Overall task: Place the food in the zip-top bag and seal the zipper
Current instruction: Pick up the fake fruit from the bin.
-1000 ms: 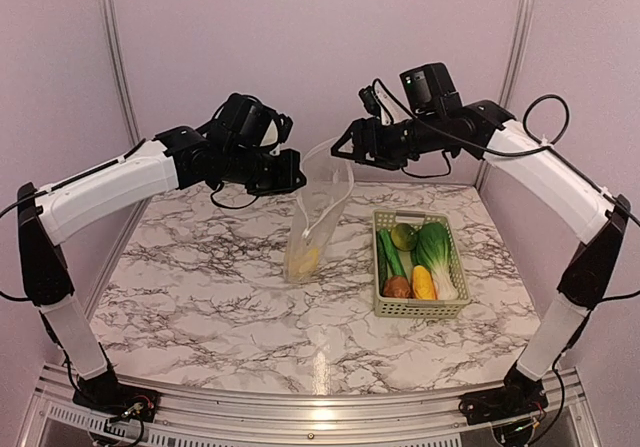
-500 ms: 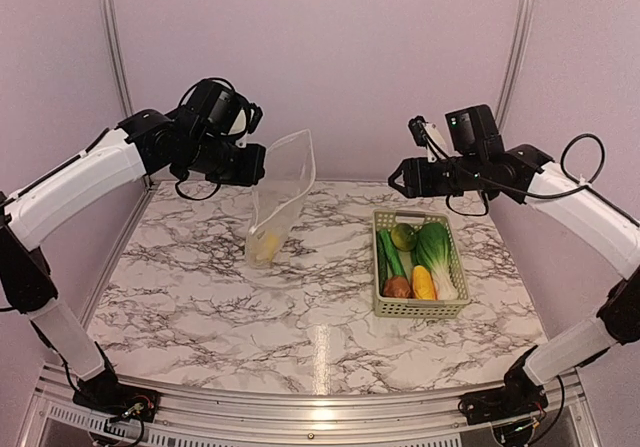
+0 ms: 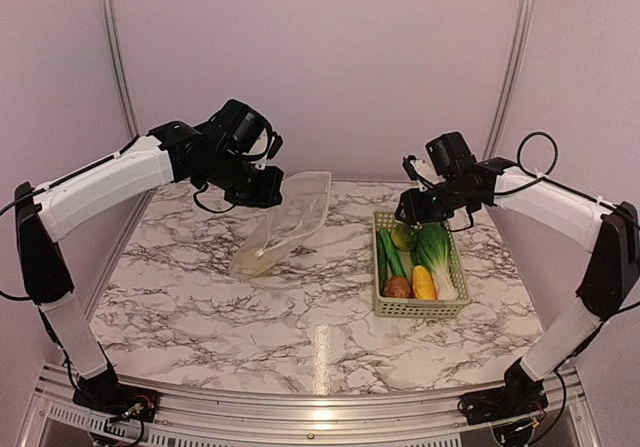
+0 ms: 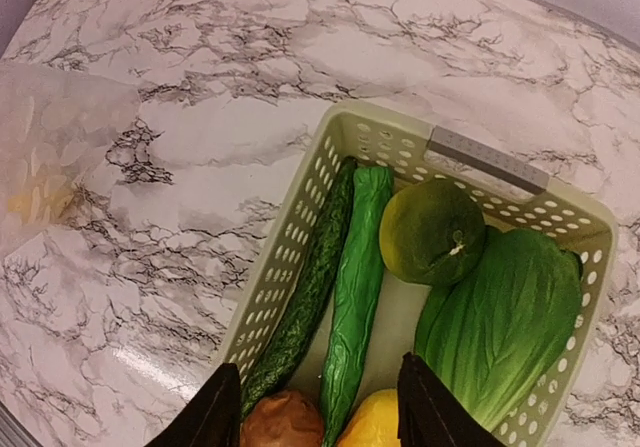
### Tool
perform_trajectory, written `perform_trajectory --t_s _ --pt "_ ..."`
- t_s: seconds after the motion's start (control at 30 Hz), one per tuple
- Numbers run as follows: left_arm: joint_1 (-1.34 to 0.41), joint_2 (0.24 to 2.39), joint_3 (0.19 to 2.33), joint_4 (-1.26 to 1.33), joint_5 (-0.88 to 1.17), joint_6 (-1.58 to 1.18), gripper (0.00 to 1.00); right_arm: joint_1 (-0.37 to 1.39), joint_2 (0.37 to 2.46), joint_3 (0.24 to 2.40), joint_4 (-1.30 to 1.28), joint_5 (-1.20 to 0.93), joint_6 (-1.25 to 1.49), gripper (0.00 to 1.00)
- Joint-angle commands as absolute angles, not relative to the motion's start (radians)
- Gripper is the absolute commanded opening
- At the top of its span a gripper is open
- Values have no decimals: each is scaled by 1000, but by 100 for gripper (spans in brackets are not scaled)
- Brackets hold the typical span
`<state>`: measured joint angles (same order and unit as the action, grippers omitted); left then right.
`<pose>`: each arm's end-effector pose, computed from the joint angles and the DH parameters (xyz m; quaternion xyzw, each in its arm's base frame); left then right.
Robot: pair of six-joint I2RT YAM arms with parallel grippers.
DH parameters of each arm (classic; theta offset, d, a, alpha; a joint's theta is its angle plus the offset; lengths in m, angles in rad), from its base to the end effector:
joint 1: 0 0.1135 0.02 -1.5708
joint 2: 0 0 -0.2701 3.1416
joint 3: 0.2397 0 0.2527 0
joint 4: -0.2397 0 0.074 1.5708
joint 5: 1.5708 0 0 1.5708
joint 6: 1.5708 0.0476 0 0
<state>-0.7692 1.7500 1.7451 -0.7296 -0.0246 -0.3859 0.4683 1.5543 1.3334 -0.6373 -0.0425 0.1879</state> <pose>0.2912 -0.2803 0.3566 0.1692 0.8980 -0.2123 0.3463 0.3093 0.1587 0.2963 -0.1383 0.9268 0.1312 0.3237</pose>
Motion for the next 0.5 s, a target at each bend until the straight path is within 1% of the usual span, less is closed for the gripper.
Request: perform_trajectory --t_s 0.0,0.13,0.47 --pt "-765 1764 1736 -723 -5 -399 0 367 1602 1309 -633 -108 183 50" --pt "-765 1765 1735 -723 -5 -390 0 313 1631 1304 -613 -120 157 49" --pt "-765 1751 1712 -722 21 -400 0 294 1788 1404 -627 -136 115 45"
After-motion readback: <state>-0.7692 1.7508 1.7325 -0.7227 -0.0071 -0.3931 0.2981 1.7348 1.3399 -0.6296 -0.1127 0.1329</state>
